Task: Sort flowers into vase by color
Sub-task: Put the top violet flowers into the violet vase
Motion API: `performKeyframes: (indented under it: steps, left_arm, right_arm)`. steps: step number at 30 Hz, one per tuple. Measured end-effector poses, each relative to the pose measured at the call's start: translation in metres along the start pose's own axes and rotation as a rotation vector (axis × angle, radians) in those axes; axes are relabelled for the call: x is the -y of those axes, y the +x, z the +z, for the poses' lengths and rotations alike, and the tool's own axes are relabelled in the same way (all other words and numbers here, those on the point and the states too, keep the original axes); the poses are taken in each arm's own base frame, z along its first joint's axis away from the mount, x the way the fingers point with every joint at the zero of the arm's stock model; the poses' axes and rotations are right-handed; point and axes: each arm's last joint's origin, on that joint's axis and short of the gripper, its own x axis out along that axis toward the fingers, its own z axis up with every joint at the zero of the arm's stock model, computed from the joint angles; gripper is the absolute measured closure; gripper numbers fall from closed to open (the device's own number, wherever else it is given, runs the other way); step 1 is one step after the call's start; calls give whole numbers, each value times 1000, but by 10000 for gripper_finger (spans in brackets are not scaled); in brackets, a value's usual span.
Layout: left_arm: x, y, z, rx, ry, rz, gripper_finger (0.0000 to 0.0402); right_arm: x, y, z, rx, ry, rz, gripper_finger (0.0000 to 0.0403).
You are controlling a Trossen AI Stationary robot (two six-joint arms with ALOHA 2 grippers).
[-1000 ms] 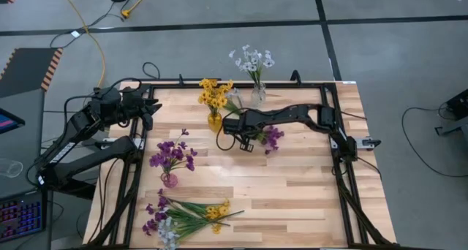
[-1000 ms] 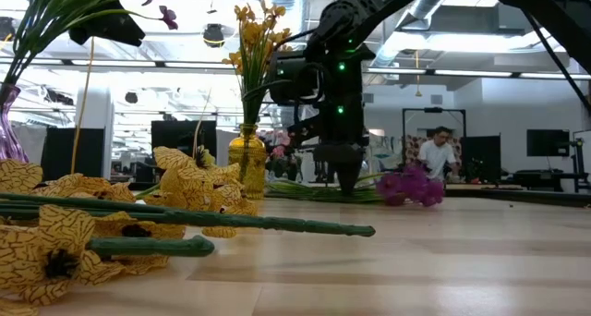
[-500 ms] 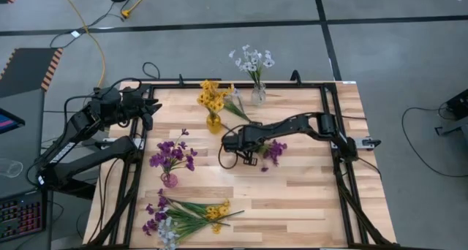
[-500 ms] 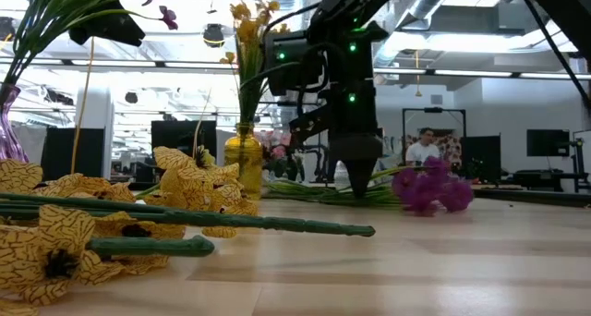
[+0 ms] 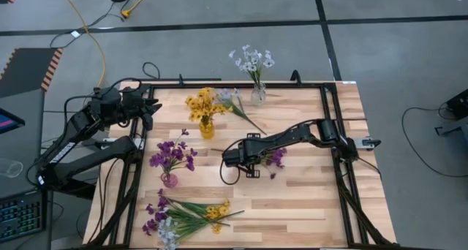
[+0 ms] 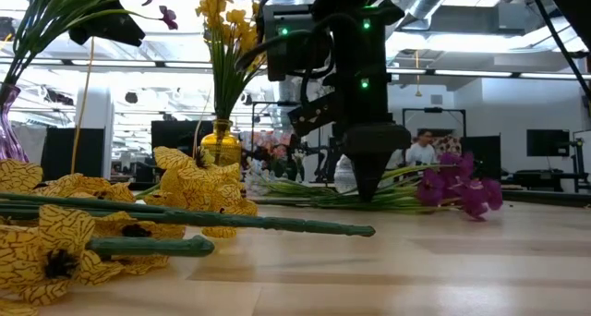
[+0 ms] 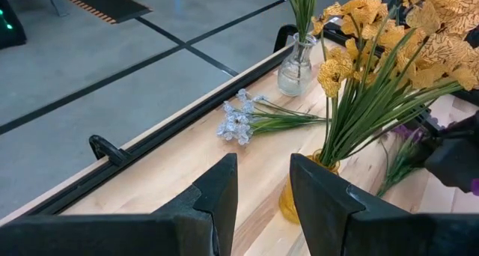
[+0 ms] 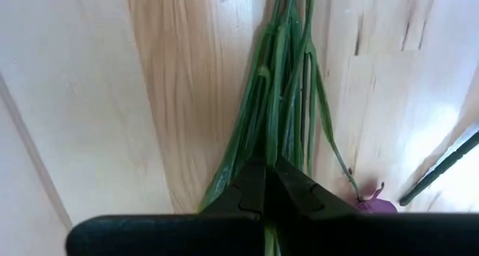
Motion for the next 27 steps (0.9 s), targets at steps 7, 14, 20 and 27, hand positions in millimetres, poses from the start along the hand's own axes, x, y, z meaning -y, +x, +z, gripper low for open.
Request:
performKeyframes:
  steps: [7,14,20,27]
  left_arm:
    - [0,0,0,0,0,0,291]
    - [0,0,0,0,0,0,291]
    - [0,0,0,0,0,0,291]
    - [0,0,0,0,0,0,291]
  right_arm:
    - [-4,-1,0,7,-178,0,363]
    - [-4,-1,3,37,-381,-2,363]
    - [1,0,4,41,-465,-3,363]
    - [8,2,6,39,-467,-2,335]
